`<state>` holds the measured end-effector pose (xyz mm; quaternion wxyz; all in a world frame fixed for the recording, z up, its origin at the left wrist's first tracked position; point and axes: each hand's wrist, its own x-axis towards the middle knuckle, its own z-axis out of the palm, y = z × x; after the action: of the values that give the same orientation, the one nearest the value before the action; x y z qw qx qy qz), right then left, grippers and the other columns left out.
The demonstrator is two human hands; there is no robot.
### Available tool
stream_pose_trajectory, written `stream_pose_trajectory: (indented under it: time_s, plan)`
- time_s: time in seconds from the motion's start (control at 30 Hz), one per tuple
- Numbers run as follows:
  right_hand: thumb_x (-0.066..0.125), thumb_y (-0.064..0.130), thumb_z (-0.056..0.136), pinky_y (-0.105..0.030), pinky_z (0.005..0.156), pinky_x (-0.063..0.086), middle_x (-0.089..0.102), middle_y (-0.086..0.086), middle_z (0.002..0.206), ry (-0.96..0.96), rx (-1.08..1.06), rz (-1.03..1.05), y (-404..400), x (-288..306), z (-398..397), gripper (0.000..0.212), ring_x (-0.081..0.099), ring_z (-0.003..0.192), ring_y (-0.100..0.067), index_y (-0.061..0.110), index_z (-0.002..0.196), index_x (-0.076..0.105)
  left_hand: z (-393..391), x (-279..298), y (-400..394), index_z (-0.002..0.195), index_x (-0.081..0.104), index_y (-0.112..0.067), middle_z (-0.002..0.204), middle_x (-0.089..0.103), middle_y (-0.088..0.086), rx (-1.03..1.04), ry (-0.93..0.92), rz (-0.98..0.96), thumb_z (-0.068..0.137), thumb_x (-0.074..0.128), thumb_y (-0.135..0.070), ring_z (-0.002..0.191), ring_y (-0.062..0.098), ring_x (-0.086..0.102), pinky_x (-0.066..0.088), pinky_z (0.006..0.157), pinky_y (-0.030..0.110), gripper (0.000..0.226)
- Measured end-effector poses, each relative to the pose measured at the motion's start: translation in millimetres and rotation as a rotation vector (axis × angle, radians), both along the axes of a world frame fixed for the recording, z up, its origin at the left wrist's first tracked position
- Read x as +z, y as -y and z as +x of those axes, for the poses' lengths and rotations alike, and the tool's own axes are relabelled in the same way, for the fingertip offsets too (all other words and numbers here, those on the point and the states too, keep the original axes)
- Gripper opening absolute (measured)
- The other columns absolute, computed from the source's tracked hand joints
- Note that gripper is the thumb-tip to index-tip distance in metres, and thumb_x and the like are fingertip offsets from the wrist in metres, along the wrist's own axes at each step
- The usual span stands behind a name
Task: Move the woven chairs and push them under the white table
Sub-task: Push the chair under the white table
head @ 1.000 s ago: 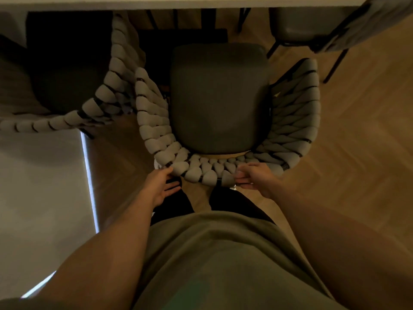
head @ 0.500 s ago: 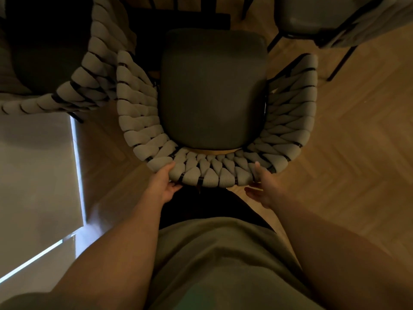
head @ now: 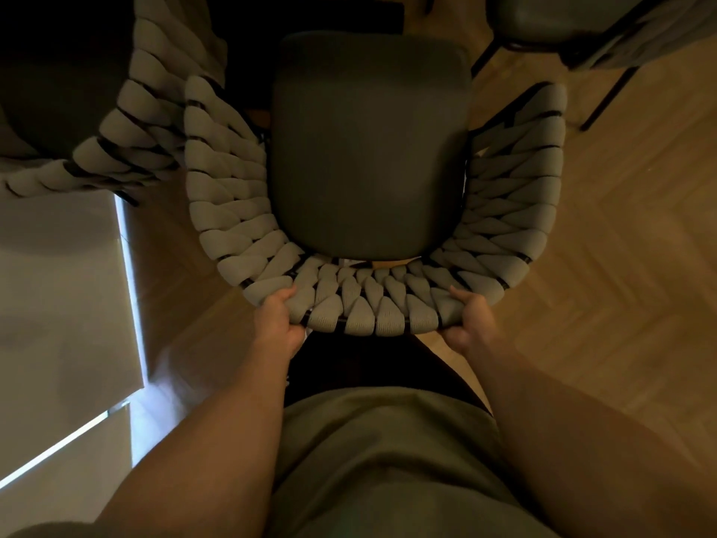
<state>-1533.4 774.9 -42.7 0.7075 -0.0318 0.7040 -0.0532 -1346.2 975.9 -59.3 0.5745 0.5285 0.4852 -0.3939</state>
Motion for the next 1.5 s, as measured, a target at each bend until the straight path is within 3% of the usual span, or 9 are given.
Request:
stream_pose_trajectory:
  time_s: [0.17, 0.4, 0.53, 0.73, 0.83, 1.0, 1.17, 1.33, 1.5]
  plan:
    - [0.056, 0.0, 0.092, -0.049, 0.085, 0.057, 0.065, -0.019, 0.126, -0.033, -0.076, -0.035, 0, 1, 4, 0.046, 0.065, 0.112, -0.037, 0.006, 0.138, 0.054, 4, 2, 0, 0.133, 0.057, -0.005, 0.12, 0.069, 0.023, 0.038, 0.014, 0.009, 0.082, 0.062, 0.004, 0.104, 0.04, 0.069, 0.06, 0.075, 0.053, 0.052]
    - [0.056, -0.005, 0.087, -0.046, 0.089, 0.056, 0.064, -0.017, 0.126, 0.021, -0.153, -0.11, 10, 10, 14, 0.04, 0.064, 0.114, -0.036, 0.006, 0.126, 0.059, 15, 22, 13, 0.13, 0.058, -0.003, 0.118, 0.067, 0.022, 0.114, 0.083, -0.08, 0.087, 0.054, 0.007, 0.098, 0.037, 0.068, 0.06, 0.053, 0.043, 0.044]
    - [0.056, -0.006, 0.088, -0.047, 0.092, 0.055, 0.066, -0.016, 0.123, 0.077, -0.154, -0.126, 17, 17, 20, 0.036, 0.064, 0.114, -0.035, 0.006, 0.122, 0.061, 18, 28, 13, 0.135, 0.056, -0.003, 0.126, 0.065, 0.023, 0.107, 0.072, -0.116, 0.088, 0.053, 0.004, 0.108, 0.04, 0.065, 0.061, 0.061, 0.048, 0.048]
    - [0.061, -0.007, 0.084, -0.047, 0.095, 0.056, 0.064, -0.016, 0.128, 0.062, -0.142, -0.141, 46, 12, 53, 0.046, 0.064, 0.113, -0.035, 0.006, 0.129, 0.06, 53, 25, 37, 0.135, 0.055, -0.006, 0.119, 0.065, 0.02, 0.131, 0.073, -0.099, 0.09, 0.053, 0.006, 0.102, 0.037, 0.065, 0.054, 0.074, 0.052, 0.047]
    - [0.062, -0.006, 0.084, -0.049, 0.097, 0.055, 0.061, -0.016, 0.13, 0.047, -0.123, -0.125, 60, 6, 69, 0.039, 0.063, 0.114, -0.036, 0.006, 0.121, 0.062, 68, 20, 52, 0.133, 0.057, -0.006, 0.11, 0.066, 0.017, 0.111, 0.076, -0.089, 0.09, 0.052, 0.006, 0.096, 0.035, 0.065, 0.053, 0.07, 0.05, 0.044]
    - [0.057, -0.007, 0.087, -0.044, 0.079, 0.057, 0.063, -0.017, 0.121, 0.06, -0.122, -0.136, 76, 0, 86, 0.039, 0.065, 0.108, -0.034, 0.003, 0.125, 0.06, 84, 4, 72, 0.134, 0.057, -0.006, 0.12, 0.066, 0.02, 0.095, 0.085, -0.084, 0.087, 0.055, 0.007, 0.104, 0.038, 0.065, 0.055, 0.078, 0.053, 0.049]
    - [0.059, -0.005, 0.087, -0.044, 0.087, 0.057, 0.064, -0.018, 0.124, 0.039, -0.104, -0.134, 88, -13, 98, 0.039, 0.065, 0.11, -0.034, 0.002, 0.125, 0.061, 102, -7, 85, 0.133, 0.058, -0.006, 0.125, 0.065, 0.021, 0.068, 0.106, -0.08, 0.084, 0.057, 0.007, 0.111, 0.04, 0.064, 0.055, 0.089, 0.055, 0.05]
    - [0.064, -0.004, 0.082, -0.049, 0.091, 0.058, 0.063, -0.02, 0.127, 0.028, -0.083, -0.169, 109, -19, 117, 0.042, 0.067, 0.11, -0.038, 0.002, 0.124, 0.062, 130, -9, 108, 0.132, 0.057, -0.007, 0.122, 0.066, 0.02, 0.046, 0.141, -0.052, 0.084, 0.058, 0.007, 0.107, 0.04, 0.066, 0.055, 0.088, 0.055, 0.05]
    - [0.066, -0.002, 0.079, -0.051, 0.08, 0.061, 0.065, -0.02, 0.127, -0.004, -0.028, -0.173, 120, -19, 131, 0.055, 0.07, 0.106, -0.039, 0.006, 0.133, 0.055, 147, -10, 118, 0.133, 0.057, -0.007, 0.121, 0.067, 0.021, -0.006, 0.13, -0.009, 0.08, 0.061, 0.006, 0.104, 0.041, 0.067, 0.06, 0.073, 0.052, 0.055]
